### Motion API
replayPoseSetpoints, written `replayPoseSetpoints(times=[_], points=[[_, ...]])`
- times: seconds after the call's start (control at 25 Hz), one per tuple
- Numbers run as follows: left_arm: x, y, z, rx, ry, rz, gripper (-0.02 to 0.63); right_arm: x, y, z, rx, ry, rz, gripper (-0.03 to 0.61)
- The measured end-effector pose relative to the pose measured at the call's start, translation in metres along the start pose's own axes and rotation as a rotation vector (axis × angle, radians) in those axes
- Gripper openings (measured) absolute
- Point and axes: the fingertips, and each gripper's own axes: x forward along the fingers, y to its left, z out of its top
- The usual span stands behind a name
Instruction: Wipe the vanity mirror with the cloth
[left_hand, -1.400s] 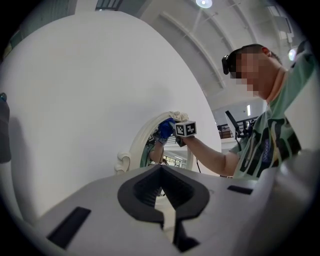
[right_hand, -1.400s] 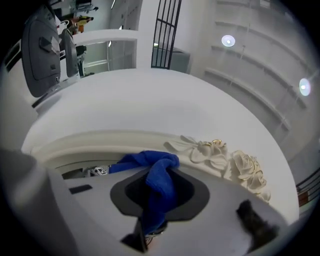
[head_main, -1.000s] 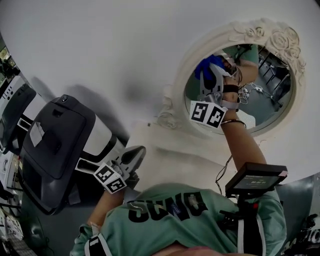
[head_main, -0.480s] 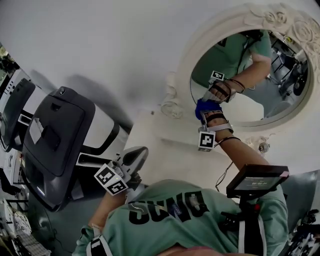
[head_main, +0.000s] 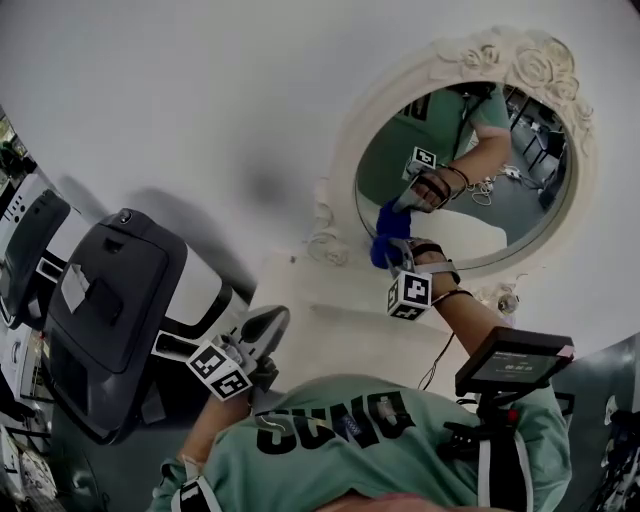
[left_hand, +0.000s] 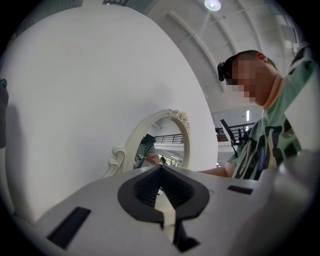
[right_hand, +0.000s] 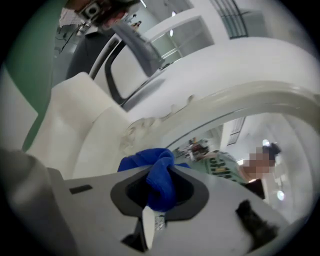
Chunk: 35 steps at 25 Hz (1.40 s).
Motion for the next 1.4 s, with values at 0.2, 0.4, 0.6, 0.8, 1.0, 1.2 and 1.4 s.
replayPoseSetpoints(times=[0.2, 0.4, 0.6, 0.8, 1.0, 1.2, 1.4], points=[[0.004, -0.008, 0.013, 0.029, -0.035, -0.018, 0.009, -0.11, -0.183, 0.034, 0.007, -0.133, -0.537, 0.052], [0.005, -0.013, 0.018, 0.036, -0.056, -0.027, 0.009, -0.181, -0.301, 0.043, 0.038, -0.134, -0.819, 0.052], [0.006, -0.013, 0.023, 0.042, -0.063, -0.025, 0.009, -0.183, -0.338, 0.047, 0.027, -0.085, -0.874, 0.052], [-0.001, -0.008, 0.024, 0.036, -0.065, -0.009, 0.009, -0.172, -0.338, 0.046, 0.009, -0.045, -0.909, 0.052], [0.008, -0.004, 0.024, 0.032, -0.056, -0.025, 0.009, -0.163, -0.329, 0.052, -0.066, -0.038, -0.917, 0.052], [0.017, -0.006, 0.015, 0.013, -0.031, -0.039, 0.009, -0.098, -0.24, 0.05, -0.187, -0.031, -0.794, 0.052], [0.006, 0.002, 0.0, -0.022, 0.013, 0.008, 0.009, -0.011, -0.098, 0.028, -0.227, -0.002, -0.557, 0.052]])
